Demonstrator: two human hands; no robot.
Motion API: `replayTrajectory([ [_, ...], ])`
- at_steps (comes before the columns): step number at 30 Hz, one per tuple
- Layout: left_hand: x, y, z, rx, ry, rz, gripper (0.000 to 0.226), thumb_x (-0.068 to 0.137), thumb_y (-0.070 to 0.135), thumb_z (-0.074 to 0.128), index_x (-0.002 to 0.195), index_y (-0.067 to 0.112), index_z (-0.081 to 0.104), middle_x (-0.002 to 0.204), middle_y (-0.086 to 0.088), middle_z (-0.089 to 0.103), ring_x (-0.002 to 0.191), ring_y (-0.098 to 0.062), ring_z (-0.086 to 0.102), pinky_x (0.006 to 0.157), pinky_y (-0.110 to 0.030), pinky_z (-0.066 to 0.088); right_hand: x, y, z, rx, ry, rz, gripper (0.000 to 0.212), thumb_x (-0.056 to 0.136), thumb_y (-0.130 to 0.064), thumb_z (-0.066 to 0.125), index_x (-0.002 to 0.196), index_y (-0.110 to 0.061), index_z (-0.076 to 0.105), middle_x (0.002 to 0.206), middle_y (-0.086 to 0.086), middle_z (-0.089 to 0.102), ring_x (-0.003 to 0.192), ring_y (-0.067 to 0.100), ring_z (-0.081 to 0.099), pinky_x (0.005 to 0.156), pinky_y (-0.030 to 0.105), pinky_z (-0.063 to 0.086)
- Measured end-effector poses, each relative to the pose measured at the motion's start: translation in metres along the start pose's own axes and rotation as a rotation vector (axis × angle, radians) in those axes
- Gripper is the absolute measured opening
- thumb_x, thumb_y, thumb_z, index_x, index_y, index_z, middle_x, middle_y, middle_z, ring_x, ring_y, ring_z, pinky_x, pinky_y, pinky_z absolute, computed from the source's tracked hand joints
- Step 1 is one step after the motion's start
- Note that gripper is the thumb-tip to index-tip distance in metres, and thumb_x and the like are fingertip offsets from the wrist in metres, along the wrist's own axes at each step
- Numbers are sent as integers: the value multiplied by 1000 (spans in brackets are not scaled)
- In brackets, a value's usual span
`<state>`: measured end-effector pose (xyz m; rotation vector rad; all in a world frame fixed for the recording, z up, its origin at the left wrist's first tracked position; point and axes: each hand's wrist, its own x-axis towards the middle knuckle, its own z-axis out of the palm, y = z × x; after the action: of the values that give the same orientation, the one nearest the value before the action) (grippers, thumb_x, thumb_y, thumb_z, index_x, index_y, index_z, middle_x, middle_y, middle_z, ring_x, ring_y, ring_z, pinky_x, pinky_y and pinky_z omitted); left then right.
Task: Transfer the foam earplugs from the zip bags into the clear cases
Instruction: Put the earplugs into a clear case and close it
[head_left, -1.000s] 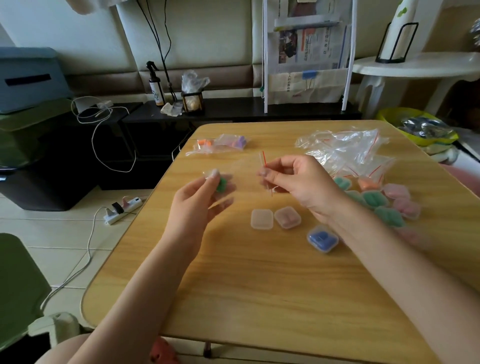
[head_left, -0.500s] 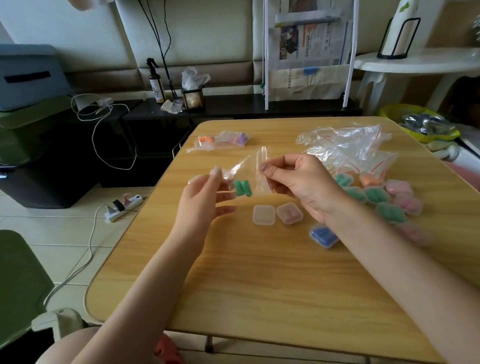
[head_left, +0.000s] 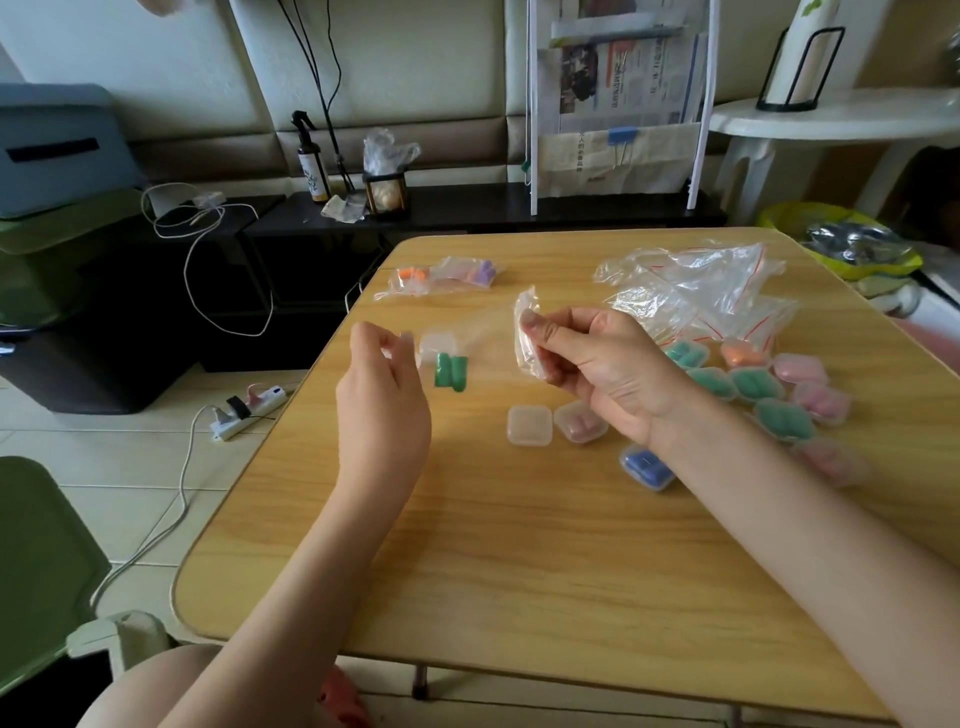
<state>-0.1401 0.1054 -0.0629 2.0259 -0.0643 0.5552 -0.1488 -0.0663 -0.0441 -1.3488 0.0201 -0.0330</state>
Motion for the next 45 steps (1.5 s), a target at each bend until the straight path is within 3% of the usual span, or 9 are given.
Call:
replayTrajectory([
  [3,-6,11,-1,-78,7,106,25,98,32,46,83,12,44,58,1,47,46,-6,38,43,-22,33,-2,0,0,-118,29,-52,26,69,-29,76,71,-13,56,56,-4,57,56,11,46,63,26,43],
  [6,-20,23,2,-260,-245,144,26,88,32,61,81,8,52,65,-2,56,52,-10,54,41,-28,44,-10,0,8,-244,3,-95,31,73,-29,76,76,-4,57,58,-2,56,50,5,50,47,17,43],
  [9,-25,23,6,-326,-375,141,34,74,32,74,85,6,55,74,-4,63,65,-13,63,45,-22,47,-17,-2,16,-217,-78,-85,27,84,-21,68,78,-3,50,58,6,45,35,1,40,31,12,27],
  [12,-18,20,6,-394,-395,97,37,70,22,79,88,1,54,74,-9,66,60,-10,61,49,-22,49,-17,0,15,-329,-139,-110,36,82,-40,63,74,-10,46,50,-3,46,35,1,39,38,16,22],
  [19,-15,20,3,-612,-485,-100,11,84,11,67,84,0,65,71,-10,71,66,-19,69,61,-24,55,-15,0,18,-396,-131,-257,35,97,-29,46,78,1,48,46,-8,50,40,2,46,40,11,36],
  [24,-17,21,4,-597,-451,-144,13,92,9,57,85,-2,60,66,-6,66,63,-16,66,61,-26,56,-14,10,21,-600,-124,-316,30,99,-36,41,78,-15,46,53,-11,52,49,3,49,50,21,41],
  [30,-26,13,15,-253,-281,148,25,97,12,40,75,2,45,58,-6,49,52,-19,44,48,-37,39,-21,21,32,-633,-115,-383,31,103,-34,32,80,-17,46,50,-12,51,47,3,47,51,15,36],
  [37,-35,15,17,-101,-118,268,32,98,12,37,66,14,37,51,6,39,49,-8,37,43,-16,27,-22,26,38,-822,32,-540,33,103,-33,31,70,-29,35,57,-9,47,50,8,45,48,21,32],
  [45,-28,12,15,47,-1,266,36,97,15,44,65,22,28,50,6,34,49,-14,31,47,-28,25,-21,21,31,-1124,160,-789,27,100,-22,46,79,-16,31,56,-13,30,44,9,31,42,25,18],
])
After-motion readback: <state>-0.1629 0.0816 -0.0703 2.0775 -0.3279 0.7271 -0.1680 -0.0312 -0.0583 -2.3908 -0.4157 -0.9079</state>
